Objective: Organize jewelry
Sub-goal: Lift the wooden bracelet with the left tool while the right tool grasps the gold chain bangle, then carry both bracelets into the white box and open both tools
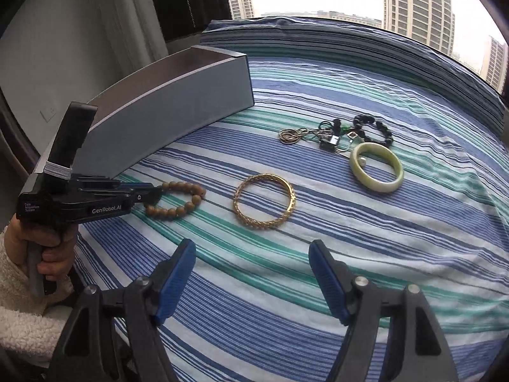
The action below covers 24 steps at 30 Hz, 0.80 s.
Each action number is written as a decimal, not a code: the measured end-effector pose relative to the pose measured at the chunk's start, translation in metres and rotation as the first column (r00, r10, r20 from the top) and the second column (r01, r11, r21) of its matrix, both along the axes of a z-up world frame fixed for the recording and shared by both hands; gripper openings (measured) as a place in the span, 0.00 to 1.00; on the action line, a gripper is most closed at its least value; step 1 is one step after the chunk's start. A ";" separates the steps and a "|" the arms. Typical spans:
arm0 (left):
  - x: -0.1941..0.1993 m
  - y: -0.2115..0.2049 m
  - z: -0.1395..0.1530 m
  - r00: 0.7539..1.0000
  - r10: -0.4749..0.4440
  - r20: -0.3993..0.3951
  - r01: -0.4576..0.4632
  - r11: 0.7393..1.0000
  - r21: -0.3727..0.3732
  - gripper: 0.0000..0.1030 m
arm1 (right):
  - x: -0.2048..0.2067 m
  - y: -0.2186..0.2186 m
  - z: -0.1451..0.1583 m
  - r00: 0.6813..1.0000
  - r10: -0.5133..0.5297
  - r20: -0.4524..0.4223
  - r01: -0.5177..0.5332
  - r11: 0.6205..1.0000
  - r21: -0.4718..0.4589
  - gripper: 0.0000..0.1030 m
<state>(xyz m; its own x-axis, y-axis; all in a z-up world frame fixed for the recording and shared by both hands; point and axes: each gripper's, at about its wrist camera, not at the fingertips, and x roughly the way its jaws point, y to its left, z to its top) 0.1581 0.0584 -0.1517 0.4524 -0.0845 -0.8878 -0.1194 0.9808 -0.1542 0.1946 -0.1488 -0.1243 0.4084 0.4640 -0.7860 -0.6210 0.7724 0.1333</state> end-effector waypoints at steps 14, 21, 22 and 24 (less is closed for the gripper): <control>-0.011 0.014 0.004 0.999 0.028 0.020 -0.027 0.999 -0.037 0.11 | 0.054 0.072 -0.042 0.985 0.164 -0.057 -0.171 0.974 -0.146 0.13; -0.026 0.017 0.032 0.996 0.024 0.083 -0.017 0.997 -0.075 0.11 | 0.044 0.050 -0.018 0.992 0.117 -0.056 -0.122 0.989 -0.083 0.05; -0.029 0.017 0.038 0.995 0.020 0.094 -0.013 0.997 -0.079 0.11 | 0.041 0.044 -0.011 0.993 0.108 -0.055 -0.111 0.992 -0.056 0.05; -0.035 0.017 0.050 0.993 0.012 0.117 -0.002 0.996 -0.088 0.11 | 0.034 0.031 0.002 0.994 0.092 -0.055 -0.093 0.996 -0.003 0.05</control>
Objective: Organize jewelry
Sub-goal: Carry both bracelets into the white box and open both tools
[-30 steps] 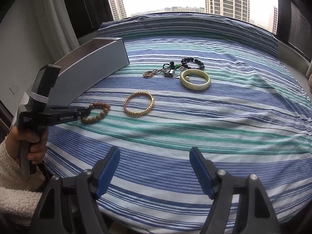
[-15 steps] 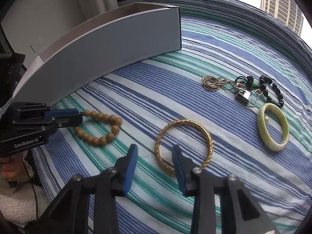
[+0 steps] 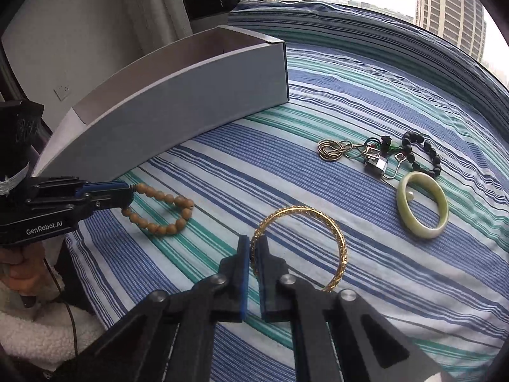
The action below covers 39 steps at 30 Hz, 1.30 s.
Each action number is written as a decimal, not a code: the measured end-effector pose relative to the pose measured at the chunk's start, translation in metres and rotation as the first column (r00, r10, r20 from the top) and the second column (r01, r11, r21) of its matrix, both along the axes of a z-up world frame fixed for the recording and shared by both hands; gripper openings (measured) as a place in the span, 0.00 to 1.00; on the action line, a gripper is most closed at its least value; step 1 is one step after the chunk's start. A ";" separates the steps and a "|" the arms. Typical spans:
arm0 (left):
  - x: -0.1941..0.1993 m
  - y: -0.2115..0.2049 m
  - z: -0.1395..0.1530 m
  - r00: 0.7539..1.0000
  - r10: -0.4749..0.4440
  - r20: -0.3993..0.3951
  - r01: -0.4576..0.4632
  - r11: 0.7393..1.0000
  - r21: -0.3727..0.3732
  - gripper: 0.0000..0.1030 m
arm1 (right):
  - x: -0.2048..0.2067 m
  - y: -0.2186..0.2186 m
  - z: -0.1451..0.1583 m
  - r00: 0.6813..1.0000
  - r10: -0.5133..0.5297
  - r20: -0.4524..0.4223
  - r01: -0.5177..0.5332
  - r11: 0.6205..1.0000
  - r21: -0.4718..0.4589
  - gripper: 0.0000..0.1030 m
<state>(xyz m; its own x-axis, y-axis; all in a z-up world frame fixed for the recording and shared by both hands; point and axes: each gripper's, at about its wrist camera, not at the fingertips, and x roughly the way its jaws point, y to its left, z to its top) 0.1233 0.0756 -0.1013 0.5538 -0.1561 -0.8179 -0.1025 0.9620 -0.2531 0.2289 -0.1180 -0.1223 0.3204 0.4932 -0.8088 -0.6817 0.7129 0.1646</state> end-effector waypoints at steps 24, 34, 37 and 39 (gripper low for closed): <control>-0.059 0.060 0.109 0.984 0.092 0.150 -0.089 0.996 -0.028 0.11 | -0.038 0.023 0.072 0.996 0.075 0.046 -0.082 0.982 0.172 0.05; -0.036 0.135 0.140 0.962 0.211 0.174 -0.206 0.977 -0.050 0.11 | -0.010 0.097 0.133 0.967 0.183 0.180 -0.217 0.956 0.195 0.05; -0.017 0.160 0.132 0.955 0.250 0.157 -0.243 0.968 -0.067 0.11 | 0.007 0.125 0.143 0.960 0.198 0.199 -0.238 0.951 0.199 0.05; -0.003 0.176 0.120 0.953 0.274 0.132 -0.265 0.961 -0.080 0.11 | 0.021 0.145 0.143 0.957 0.208 0.202 -0.246 0.951 0.188 0.05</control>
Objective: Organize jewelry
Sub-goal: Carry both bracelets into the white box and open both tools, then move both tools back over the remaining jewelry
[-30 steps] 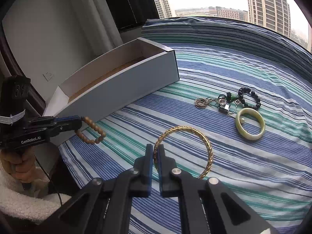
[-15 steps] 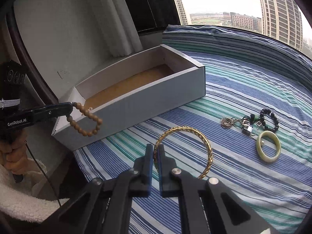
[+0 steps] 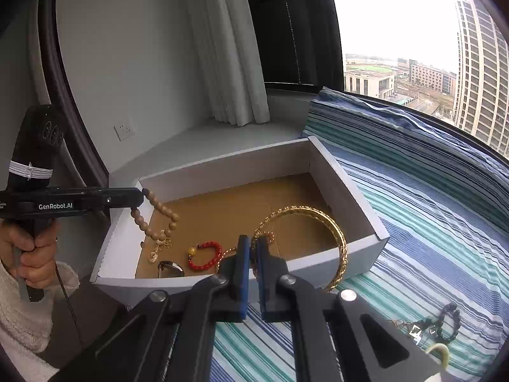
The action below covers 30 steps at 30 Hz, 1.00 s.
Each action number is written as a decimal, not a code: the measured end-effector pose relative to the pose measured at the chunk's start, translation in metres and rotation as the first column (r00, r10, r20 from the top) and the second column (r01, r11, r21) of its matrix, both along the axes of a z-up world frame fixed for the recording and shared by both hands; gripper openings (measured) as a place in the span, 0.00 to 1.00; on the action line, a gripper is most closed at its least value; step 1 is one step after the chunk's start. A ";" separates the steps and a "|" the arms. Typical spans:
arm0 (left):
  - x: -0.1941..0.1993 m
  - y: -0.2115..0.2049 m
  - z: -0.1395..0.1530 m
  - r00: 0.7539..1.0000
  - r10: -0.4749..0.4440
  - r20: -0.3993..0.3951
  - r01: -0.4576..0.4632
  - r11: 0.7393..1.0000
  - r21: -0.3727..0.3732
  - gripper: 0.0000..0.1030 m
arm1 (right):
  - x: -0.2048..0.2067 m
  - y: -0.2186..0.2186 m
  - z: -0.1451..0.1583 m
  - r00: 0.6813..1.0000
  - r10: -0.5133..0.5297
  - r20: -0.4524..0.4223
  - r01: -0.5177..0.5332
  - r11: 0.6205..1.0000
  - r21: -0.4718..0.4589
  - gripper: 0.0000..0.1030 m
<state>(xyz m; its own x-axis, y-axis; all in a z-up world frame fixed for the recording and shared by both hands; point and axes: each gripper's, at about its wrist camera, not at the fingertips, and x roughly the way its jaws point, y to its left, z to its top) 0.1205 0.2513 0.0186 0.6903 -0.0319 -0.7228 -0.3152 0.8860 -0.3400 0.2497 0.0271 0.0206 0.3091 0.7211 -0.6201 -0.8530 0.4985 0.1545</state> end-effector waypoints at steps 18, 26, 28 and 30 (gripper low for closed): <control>0.055 0.021 -0.079 0.981 0.108 -0.164 -0.086 0.987 0.133 0.53 | 0.065 0.093 -0.089 0.993 -0.076 -0.092 0.057 0.979 -0.194 0.39; 0.014 -0.037 -0.036 0.998 0.058 -0.015 -0.052 0.966 0.255 0.88 | 0.014 0.026 -0.048 0.988 -0.154 0.022 0.155 0.981 -0.115 0.65; 0.003 -0.059 -0.032 1.000 0.021 0.016 -0.024 0.965 0.260 0.90 | 0.000 0.004 -0.047 0.981 -0.188 0.036 0.191 0.972 -0.138 0.65; -0.005 -0.082 -0.033 0.999 -0.021 0.028 0.013 0.967 0.254 0.91 | -0.013 -0.020 -0.050 0.973 -0.227 0.040 0.231 0.960 -0.161 0.65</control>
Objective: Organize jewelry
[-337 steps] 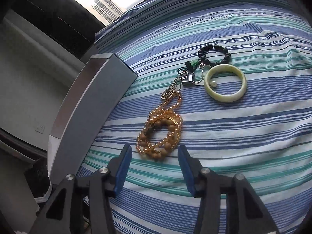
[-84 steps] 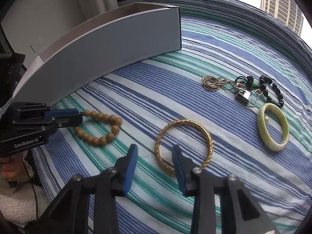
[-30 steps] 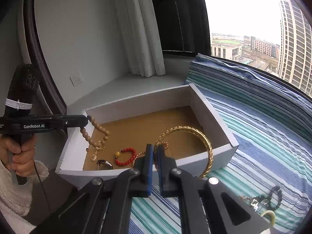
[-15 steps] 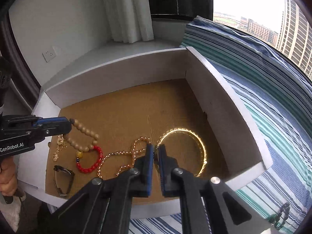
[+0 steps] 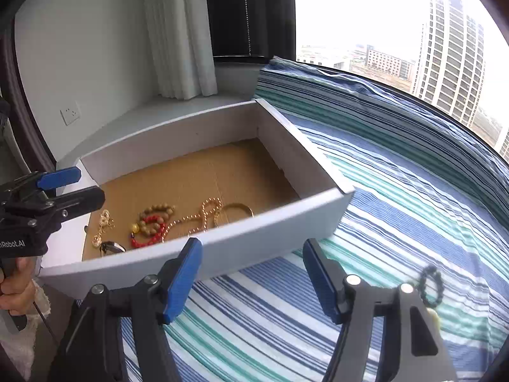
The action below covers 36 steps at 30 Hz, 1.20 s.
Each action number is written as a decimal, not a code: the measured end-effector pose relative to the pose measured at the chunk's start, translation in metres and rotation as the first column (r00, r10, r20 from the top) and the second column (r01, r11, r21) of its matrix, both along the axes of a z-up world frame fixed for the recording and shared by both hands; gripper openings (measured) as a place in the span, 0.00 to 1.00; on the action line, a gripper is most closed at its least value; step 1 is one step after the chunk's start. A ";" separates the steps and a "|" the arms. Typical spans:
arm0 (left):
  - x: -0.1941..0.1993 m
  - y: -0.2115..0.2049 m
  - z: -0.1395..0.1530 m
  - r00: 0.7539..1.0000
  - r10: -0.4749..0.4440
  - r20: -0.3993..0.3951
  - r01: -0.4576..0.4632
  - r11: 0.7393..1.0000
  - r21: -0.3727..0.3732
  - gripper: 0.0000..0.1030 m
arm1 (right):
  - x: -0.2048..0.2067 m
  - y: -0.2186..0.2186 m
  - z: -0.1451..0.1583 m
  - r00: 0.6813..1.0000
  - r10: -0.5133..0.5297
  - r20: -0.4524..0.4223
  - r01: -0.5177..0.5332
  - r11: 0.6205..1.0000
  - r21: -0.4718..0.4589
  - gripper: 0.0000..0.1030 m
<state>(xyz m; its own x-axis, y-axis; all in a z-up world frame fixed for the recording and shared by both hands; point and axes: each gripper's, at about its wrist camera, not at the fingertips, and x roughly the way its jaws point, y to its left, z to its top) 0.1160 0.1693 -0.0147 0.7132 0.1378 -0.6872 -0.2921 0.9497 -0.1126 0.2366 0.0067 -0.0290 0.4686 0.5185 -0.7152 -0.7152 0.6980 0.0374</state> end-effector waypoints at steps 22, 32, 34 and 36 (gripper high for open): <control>-0.026 -0.165 -0.049 0.940 -0.328 -0.096 0.321 0.943 -0.082 0.91 | -0.118 -0.220 -0.049 0.898 -0.441 -0.010 0.438 0.894 -0.095 0.65; -0.030 -0.166 -0.057 0.940 -0.327 -0.102 0.319 0.944 -0.087 0.91 | -0.125 -0.205 -0.051 0.912 -0.409 -0.005 0.408 0.909 -0.083 0.65; -0.031 -0.166 -0.058 0.938 -0.330 -0.105 0.321 0.942 -0.092 0.91 | -0.126 -0.202 -0.051 0.915 -0.403 -0.006 0.401 0.912 -0.084 0.65; -0.031 -0.167 -0.060 0.936 -0.334 -0.109 0.325 0.941 -0.092 0.91 | -0.126 -0.200 -0.052 0.916 -0.401 -0.003 0.399 0.912 -0.090 0.65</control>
<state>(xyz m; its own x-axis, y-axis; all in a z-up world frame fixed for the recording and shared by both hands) 0.0851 0.0026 -0.0750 0.6208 -0.1429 -0.7708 0.0200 0.9858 -0.1667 0.1104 -0.1936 -0.0810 0.6085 0.2270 -0.7604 -0.3751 0.9267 -0.0235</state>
